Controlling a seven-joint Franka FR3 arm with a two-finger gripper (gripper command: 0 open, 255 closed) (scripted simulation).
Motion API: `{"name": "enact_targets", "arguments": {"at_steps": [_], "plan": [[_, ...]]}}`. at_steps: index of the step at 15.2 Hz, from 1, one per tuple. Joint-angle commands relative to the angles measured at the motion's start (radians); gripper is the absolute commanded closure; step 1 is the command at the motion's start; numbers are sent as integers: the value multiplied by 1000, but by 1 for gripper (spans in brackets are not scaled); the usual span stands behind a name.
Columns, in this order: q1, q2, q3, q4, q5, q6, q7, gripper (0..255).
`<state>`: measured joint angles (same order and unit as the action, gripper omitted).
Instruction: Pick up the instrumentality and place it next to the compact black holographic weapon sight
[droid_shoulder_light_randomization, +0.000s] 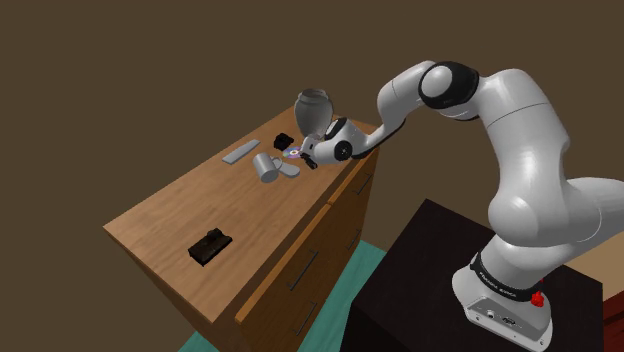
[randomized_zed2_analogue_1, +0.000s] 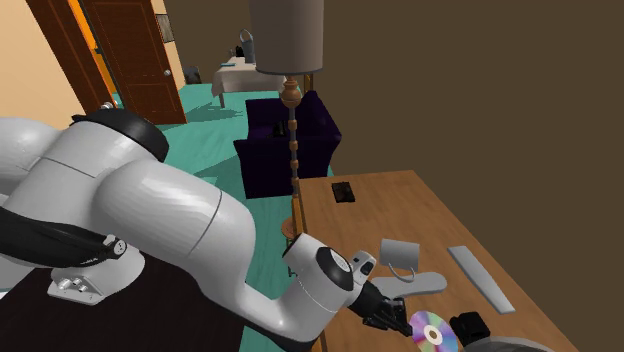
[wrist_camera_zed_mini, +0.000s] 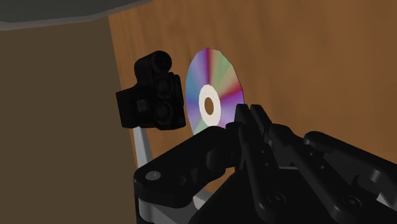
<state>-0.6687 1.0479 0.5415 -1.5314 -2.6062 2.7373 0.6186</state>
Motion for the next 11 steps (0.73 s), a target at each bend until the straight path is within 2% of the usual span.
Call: {"name": "enact_targets", "arguments": {"at_steps": [1,4,5,10,11], "plan": [[0,1,0,1,-1,0,0,255],[0,1,0,1,-1,0,0,255],[0,1,0,1,-1,0,0,0],[-1,2,1,1,-1,-1,-1,0],[-17,-40,11,-61,-11,-18,21,0]]}}
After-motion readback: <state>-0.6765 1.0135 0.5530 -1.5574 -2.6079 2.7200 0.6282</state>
